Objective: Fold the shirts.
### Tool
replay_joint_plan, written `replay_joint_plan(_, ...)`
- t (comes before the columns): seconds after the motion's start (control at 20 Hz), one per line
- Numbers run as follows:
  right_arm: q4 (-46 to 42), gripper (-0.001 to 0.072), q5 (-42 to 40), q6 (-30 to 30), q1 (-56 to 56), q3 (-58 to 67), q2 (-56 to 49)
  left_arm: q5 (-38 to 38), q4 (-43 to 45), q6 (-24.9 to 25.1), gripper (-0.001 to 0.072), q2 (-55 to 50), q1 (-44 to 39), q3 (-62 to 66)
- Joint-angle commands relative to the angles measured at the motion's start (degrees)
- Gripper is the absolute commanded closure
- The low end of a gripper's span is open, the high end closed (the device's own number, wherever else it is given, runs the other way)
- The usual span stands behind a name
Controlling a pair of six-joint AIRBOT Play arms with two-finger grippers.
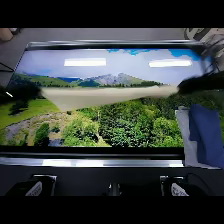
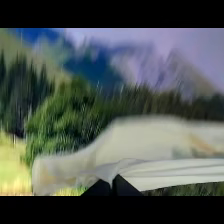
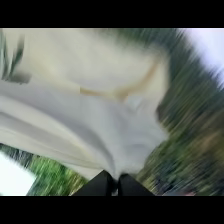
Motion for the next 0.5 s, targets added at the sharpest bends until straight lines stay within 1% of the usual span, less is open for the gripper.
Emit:
replay_joint_plan(0.0,-4.3,0.0690,-14.2,-5.6,0.0,16.6,16.5,6.5,0.9,0.0,0.0683,3.7,0.2,31.5)
replay_joint_plan(0.05,-6.6,0.0691,-17.2,-5.5,0.0,19.2,20.8,8.1,0.9,-0.4,0.0683,4.5,0.2,37.6)
replay_joint_plan(0.15,-10.5,0.0691,-19.1,-1.9,0.0,21.0,26.9,8.3,0.9,-1.1,0.0683,6.4,0.2,44.9)
replay_joint_plan(0.2,-11.6,0.0691,-18.6,-0.5,0.0,21.0,29.0,8.5,0.9,-1.1,0.0683,7.9,0.2,45.3)
replay_joint_plan(0.3,-12.0,0.0690,-16.9,-0.1,0.0,21.0,30.4,7.2,1.8,-1.4,0.0683,9.7,0.2,45.2)
replay_joint_plan(0.35,-11.9,0.0690,-15.6,-0.1,0.0,21.0,30.4,5.8,1.7,-3.1,0.0684,10.0,0.2,45.2)
replay_joint_plan(0.45,-11.7,0.0690,-12.9,-0.1,0.0,21.0,29.6,2.4,1.8,-3.7,0.0684,9.8,0.2,45.1)
